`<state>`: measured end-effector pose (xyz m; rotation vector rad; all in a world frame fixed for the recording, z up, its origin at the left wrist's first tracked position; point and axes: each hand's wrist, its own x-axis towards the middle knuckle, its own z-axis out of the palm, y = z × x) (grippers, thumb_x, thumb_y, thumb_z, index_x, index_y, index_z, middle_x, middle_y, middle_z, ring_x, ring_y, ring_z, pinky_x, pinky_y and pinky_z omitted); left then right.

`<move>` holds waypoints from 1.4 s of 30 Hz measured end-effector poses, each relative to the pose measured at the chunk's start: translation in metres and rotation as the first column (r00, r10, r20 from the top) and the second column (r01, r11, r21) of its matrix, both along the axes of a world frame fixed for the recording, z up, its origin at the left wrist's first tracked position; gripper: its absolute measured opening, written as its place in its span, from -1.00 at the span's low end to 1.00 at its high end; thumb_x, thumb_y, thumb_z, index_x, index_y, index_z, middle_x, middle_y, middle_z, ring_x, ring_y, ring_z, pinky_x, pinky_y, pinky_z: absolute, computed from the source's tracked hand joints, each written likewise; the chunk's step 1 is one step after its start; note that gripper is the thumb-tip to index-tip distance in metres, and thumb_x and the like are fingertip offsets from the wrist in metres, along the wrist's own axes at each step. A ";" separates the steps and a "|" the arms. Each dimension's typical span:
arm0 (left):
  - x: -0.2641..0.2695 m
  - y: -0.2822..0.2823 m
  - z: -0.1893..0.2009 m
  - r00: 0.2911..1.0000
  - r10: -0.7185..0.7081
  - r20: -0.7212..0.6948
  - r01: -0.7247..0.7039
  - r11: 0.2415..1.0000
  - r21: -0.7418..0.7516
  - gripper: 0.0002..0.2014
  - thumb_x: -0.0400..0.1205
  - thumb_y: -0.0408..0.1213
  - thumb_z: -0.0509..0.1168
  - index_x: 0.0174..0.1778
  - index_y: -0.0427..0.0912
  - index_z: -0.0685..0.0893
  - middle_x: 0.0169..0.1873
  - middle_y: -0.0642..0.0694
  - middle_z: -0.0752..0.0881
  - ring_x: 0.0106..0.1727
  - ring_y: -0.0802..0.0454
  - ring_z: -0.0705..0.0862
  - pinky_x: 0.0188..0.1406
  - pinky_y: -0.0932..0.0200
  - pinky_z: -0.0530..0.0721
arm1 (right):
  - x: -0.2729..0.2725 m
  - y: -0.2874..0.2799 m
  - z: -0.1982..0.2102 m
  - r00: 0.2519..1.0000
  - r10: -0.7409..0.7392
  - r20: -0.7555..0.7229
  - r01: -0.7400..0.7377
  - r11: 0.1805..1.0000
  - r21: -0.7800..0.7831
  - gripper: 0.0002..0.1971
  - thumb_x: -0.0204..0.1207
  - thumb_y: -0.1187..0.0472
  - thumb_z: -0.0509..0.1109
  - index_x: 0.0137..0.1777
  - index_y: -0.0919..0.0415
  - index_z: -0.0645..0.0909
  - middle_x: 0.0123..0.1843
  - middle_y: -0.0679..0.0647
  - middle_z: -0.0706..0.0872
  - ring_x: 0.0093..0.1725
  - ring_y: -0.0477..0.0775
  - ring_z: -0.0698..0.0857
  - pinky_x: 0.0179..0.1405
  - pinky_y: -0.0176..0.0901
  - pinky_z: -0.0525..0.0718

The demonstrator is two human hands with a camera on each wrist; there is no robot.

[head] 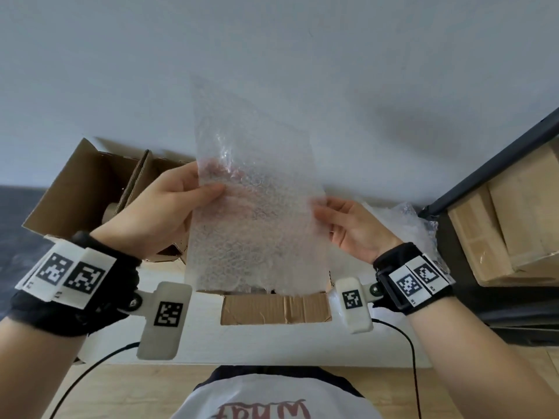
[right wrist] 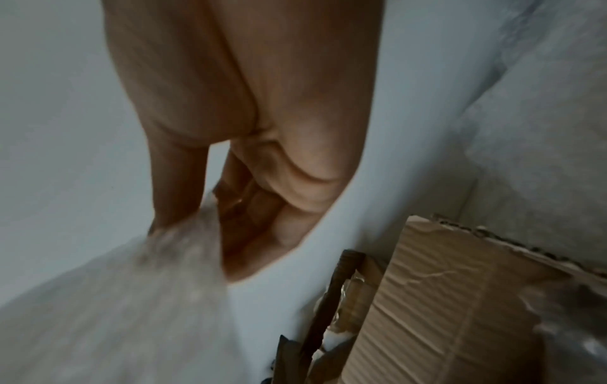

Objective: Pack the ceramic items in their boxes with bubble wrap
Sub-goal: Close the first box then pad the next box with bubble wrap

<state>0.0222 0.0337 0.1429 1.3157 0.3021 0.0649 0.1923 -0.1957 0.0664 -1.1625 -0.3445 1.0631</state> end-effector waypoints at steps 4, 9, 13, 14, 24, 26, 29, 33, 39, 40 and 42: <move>-0.004 0.012 -0.007 0.997 0.056 -0.055 -0.048 0.989 0.140 -0.67 0.45 -0.29 0.32 0.13 -0.19 0.70 0.02 -0.18 0.80 0.04 -0.13 0.78 -0.16 0.16 0.76 | 0.006 -0.005 0.003 0.993 -0.112 0.038 0.112 0.994 0.020 -0.80 0.44 0.30 0.37 -0.09 0.10 0.82 -0.22 0.02 0.81 -0.28 -0.10 0.79 -0.25 -0.25 0.78; -0.003 0.007 -0.012 0.997 0.071 -0.018 -0.069 0.992 0.101 -0.78 0.45 -0.36 0.29 -0.15 -0.09 0.84 -0.13 -0.15 0.83 -0.10 -0.04 0.81 -0.22 0.20 0.76 | 0.007 -0.015 0.011 0.989 -0.127 0.076 0.122 0.990 0.065 -0.73 0.44 0.33 0.31 -0.09 0.07 0.83 -0.08 0.06 0.84 -0.10 -0.03 0.81 -0.11 -0.24 0.77; -0.002 0.006 -0.007 0.999 0.025 -0.029 -0.015 0.957 0.289 -0.46 0.59 -0.67 0.09 -0.29 -0.01 0.85 -0.32 0.09 0.82 -0.24 0.25 0.77 -0.26 0.34 0.69 | 0.009 -0.017 0.020 0.970 -0.127 0.206 0.125 0.992 0.025 -0.72 0.41 0.40 0.28 -0.14 0.18 0.83 -0.05 0.10 0.83 0.00 0.05 0.78 0.05 -0.12 0.71; -0.002 0.008 -0.005 0.999 -0.022 -0.049 0.036 0.950 0.310 -0.49 0.58 -0.67 0.03 -0.23 -0.12 0.83 -0.33 0.05 0.81 -0.26 0.23 0.76 -0.29 0.35 0.67 | 0.011 -0.018 0.021 0.951 -0.112 0.288 0.125 0.992 -0.027 -0.69 0.41 0.47 0.25 -0.18 0.19 0.82 -0.07 0.10 0.83 0.01 0.07 0.75 0.08 -0.11 0.65; 0.017 -0.002 -0.009 0.997 0.068 -0.030 -0.023 0.663 0.748 -0.74 0.52 -0.38 0.40 0.01 0.00 0.54 -0.28 -0.06 0.76 -0.43 0.21 0.63 -0.48 0.44 0.55 | 0.008 0.001 0.037 0.571 -0.133 0.810 0.378 0.918 -0.116 -0.69 0.34 0.37 0.59 -0.08 0.07 0.55 -0.11 -0.02 0.71 -0.20 -0.14 0.70 -0.11 -0.32 0.62; 0.017 0.001 -0.012 0.990 0.009 -0.139 0.100 0.647 0.756 -0.67 0.48 -0.27 0.45 0.08 0.11 0.54 -0.32 -0.05 0.76 -0.36 0.20 0.69 -0.41 0.34 0.61 | 0.004 0.006 0.045 0.522 -0.182 0.833 0.392 0.919 -0.044 -0.58 0.36 0.41 0.57 0.08 0.12 0.46 -0.09 0.15 0.68 -0.15 0.01 0.70 -0.09 -0.26 0.64; 0.018 -0.005 -0.015 0.964 -0.066 -0.257 0.249 0.559 0.790 -0.82 0.50 0.11 0.37 -0.02 0.24 0.65 -0.30 0.11 0.76 -0.23 0.31 0.70 -0.22 0.29 0.64 | -0.005 0.015 0.060 0.495 -0.200 0.846 0.374 0.928 0.001 -0.49 0.36 0.40 0.57 0.25 0.12 0.45 -0.13 0.17 0.67 -0.15 0.02 0.69 -0.09 -0.35 0.62; 0.026 -0.016 -0.025 0.979 0.036 -0.203 0.116 0.717 0.687 -0.77 0.63 -0.01 0.27 -0.12 -0.01 0.78 -0.22 0.01 0.81 -0.15 0.11 0.75 -0.05 0.02 0.73 | -0.021 0.023 0.075 0.400 -0.151 0.904 0.351 0.937 0.001 -0.70 0.37 0.29 0.59 0.09 0.19 0.65 -0.05 0.00 0.75 -0.04 -0.02 0.75 -0.02 -0.27 0.72; 0.035 -0.025 -0.029 0.931 0.048 -0.362 -0.056 0.998 -0.012 -0.65 0.73 -0.19 0.10 0.15 -0.37 0.68 -0.09 -0.33 0.76 -0.24 -0.13 0.79 -0.32 0.10 0.77 | -0.051 0.017 0.054 0.209 -0.007 0.978 0.172 0.985 -0.030 -0.81 0.42 0.29 0.52 0.03 0.27 0.75 0.16 0.12 0.71 0.16 0.00 0.69 0.19 -0.14 0.66; 0.035 -0.024 -0.029 0.935 -0.018 -0.354 -0.028 0.992 -0.124 -0.59 0.70 -0.11 0.09 0.17 -0.36 0.68 -0.07 -0.35 0.76 -0.21 -0.17 0.78 -0.28 0.08 0.77 | -0.054 0.015 0.047 0.176 0.035 0.984 0.161 0.985 -0.064 -0.80 0.42 0.32 0.53 0.04 0.28 0.76 0.21 0.14 0.69 0.20 0.07 0.68 0.19 -0.02 0.67; 0.033 -0.023 -0.032 0.939 -0.103 -0.328 0.044 0.982 -0.181 -0.51 0.57 0.09 0.21 0.11 -0.27 0.73 -0.05 -0.34 0.78 -0.14 -0.22 0.78 -0.18 0.03 0.78 | -0.061 0.013 0.035 0.135 0.143 0.980 0.135 0.978 -0.161 -0.74 0.41 0.29 0.55 0.10 0.26 0.75 0.28 0.14 0.65 0.25 0.15 0.65 0.15 0.13 0.68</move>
